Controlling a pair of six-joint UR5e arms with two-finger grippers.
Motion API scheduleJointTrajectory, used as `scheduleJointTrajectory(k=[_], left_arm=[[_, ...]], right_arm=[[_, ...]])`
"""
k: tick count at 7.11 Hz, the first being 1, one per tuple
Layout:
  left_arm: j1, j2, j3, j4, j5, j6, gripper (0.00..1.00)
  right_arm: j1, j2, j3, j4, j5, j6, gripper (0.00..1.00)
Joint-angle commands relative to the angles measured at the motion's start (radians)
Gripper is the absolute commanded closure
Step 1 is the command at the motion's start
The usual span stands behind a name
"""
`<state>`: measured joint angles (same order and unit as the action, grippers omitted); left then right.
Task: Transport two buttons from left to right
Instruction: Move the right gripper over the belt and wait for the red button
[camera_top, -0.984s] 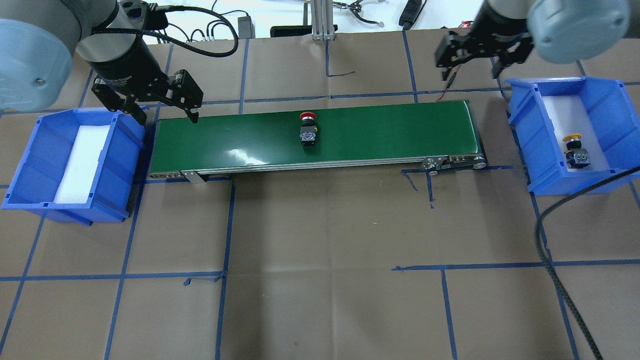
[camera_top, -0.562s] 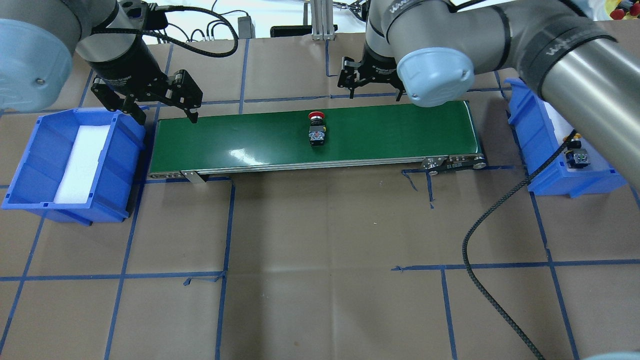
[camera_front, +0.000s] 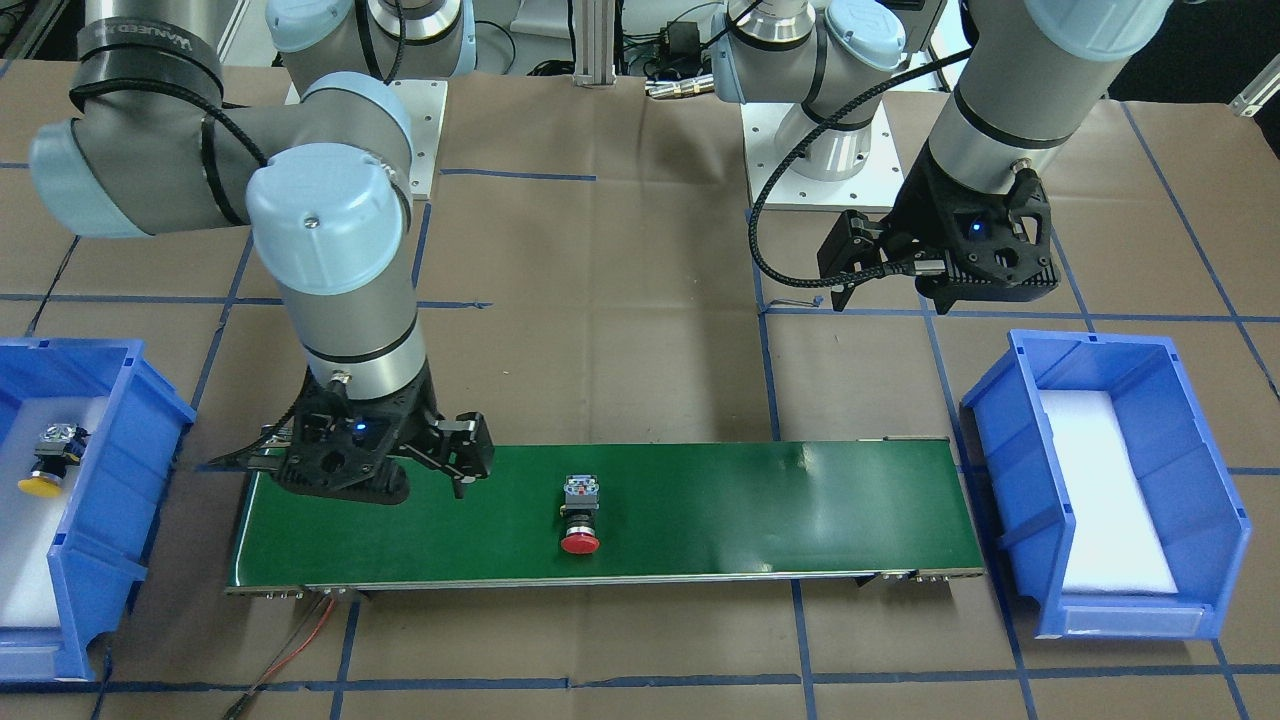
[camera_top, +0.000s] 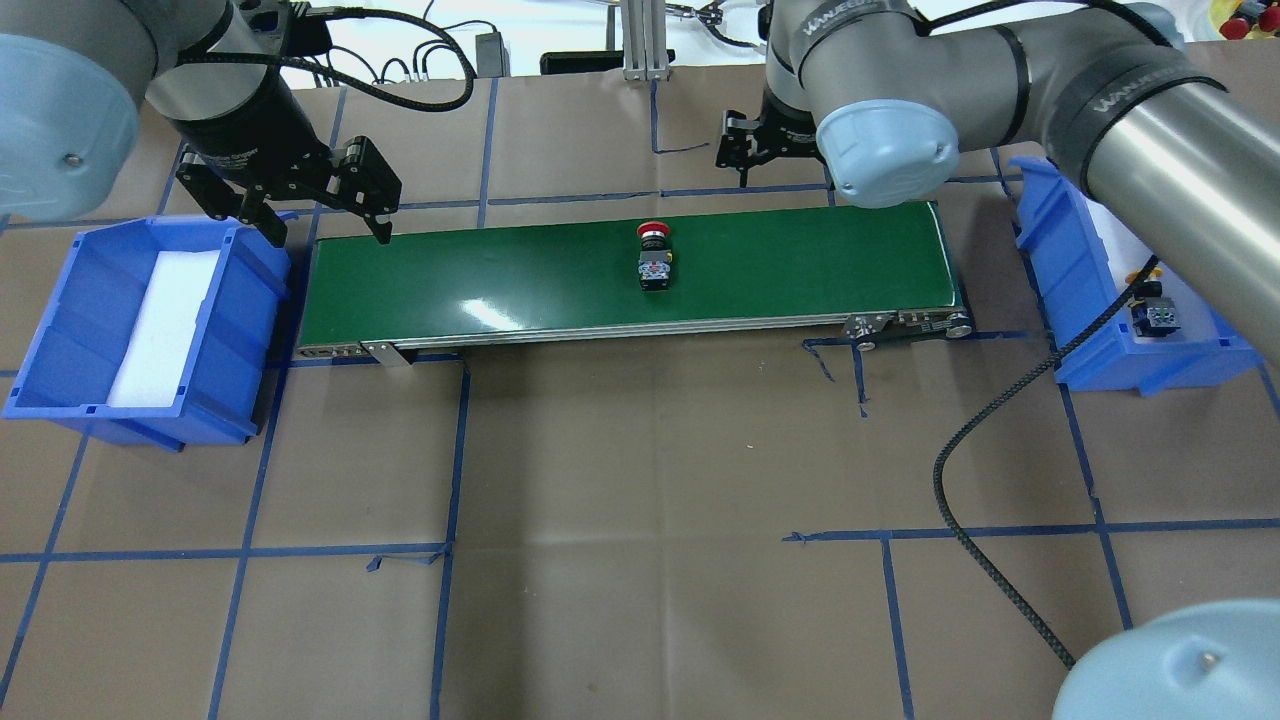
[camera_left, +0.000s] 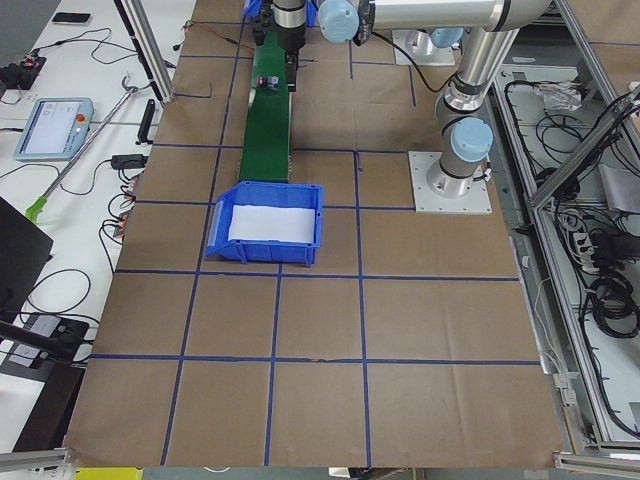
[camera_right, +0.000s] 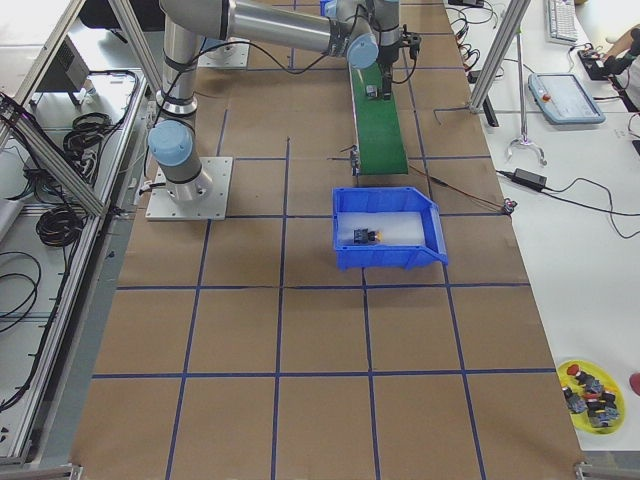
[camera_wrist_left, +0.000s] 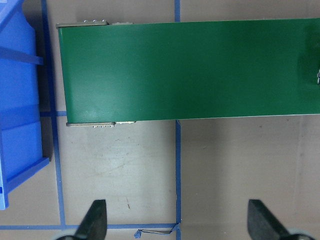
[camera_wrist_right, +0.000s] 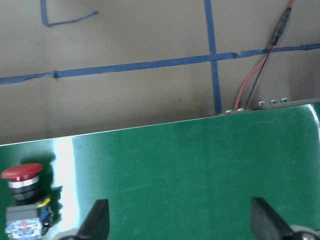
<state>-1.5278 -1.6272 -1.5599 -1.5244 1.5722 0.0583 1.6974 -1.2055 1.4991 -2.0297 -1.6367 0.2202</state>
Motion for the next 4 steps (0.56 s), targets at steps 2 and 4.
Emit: scheduleJointTrajectory(k=[2, 4], left_arm=[[0.0, 0.001, 0.0, 0.0, 0.0, 0.0, 0.0], [0.0, 0.001, -0.002, 0.0, -0.001, 0.0, 0.0]], right_arm=[[-0.081, -0.031, 0.001, 0.055, -0.003, -0.101, 0.0], [-0.084, -0.037, 0.0, 0.052, 0.006, -0.101, 0.0]])
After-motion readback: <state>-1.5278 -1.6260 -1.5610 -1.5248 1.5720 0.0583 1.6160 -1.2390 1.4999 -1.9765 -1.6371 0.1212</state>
